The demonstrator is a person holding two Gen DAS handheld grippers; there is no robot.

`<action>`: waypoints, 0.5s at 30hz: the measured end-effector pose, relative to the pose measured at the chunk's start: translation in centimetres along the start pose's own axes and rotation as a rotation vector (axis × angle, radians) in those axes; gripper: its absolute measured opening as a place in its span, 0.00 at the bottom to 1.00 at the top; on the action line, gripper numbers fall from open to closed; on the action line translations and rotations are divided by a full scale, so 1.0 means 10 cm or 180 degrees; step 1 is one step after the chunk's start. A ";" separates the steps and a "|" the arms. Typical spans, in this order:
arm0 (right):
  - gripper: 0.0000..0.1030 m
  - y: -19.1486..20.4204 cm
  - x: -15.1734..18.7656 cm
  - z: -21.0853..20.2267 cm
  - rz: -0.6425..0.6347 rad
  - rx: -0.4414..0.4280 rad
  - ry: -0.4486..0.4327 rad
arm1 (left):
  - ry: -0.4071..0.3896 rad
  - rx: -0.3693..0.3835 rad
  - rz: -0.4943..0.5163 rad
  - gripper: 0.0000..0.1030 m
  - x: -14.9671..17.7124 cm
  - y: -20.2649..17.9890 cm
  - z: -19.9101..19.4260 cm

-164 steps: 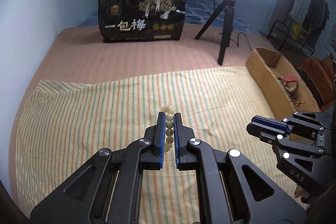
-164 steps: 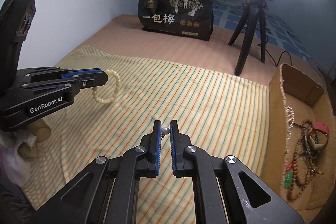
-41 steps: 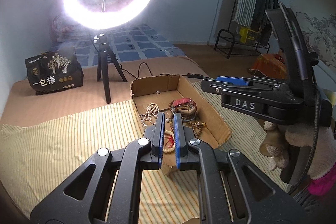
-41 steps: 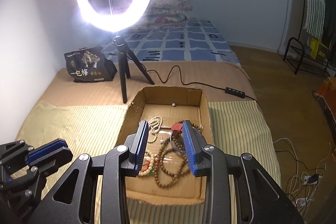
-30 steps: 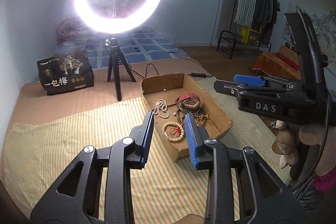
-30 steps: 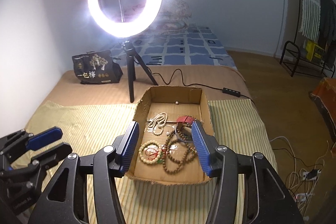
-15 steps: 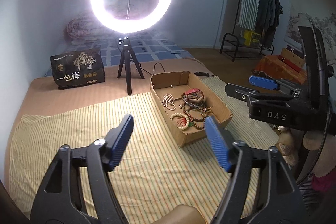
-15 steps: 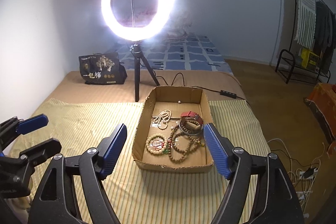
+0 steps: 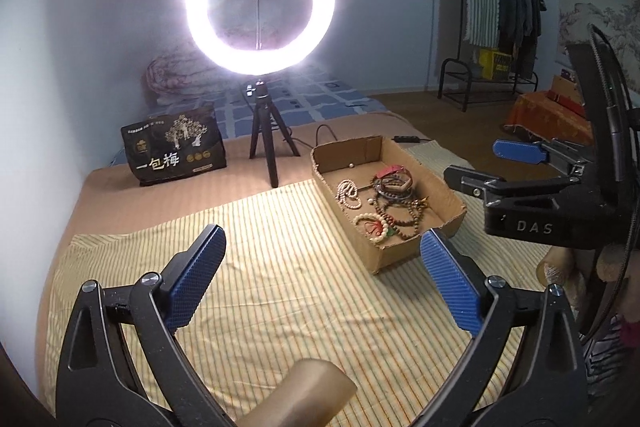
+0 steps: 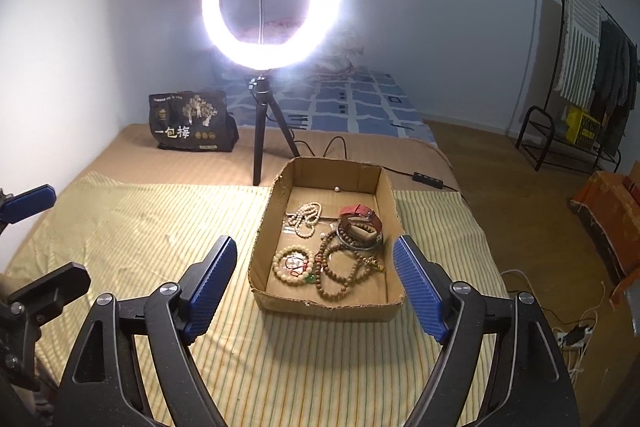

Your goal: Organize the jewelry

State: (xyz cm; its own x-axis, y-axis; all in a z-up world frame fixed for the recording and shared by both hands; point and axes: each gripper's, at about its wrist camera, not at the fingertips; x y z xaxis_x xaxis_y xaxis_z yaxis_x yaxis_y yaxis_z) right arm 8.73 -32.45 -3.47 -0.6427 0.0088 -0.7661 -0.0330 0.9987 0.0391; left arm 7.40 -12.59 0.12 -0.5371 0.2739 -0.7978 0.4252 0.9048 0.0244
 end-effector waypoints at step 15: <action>0.78 0.00 0.01 0.00 0.0029 0.0018 -0.0043 | 0.0079 -0.0083 -0.0032 0.99 0.01 0.04 0.05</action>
State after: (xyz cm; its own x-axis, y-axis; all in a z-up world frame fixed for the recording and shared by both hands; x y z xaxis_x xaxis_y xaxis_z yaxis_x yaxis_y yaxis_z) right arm 8.63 -32.47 -3.50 -0.6325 0.0185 -0.7744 -0.0228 0.9988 0.0426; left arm 7.89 -12.37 -0.22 -0.5593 0.2724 -0.7829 0.4007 0.9156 0.0324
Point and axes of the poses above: each gripper's, at about its wrist camera, not at the fingertips, and z roughly the way its jaws point, y to its left, x to its underside, and after that the axes turned 4 degrees about y, right-handed
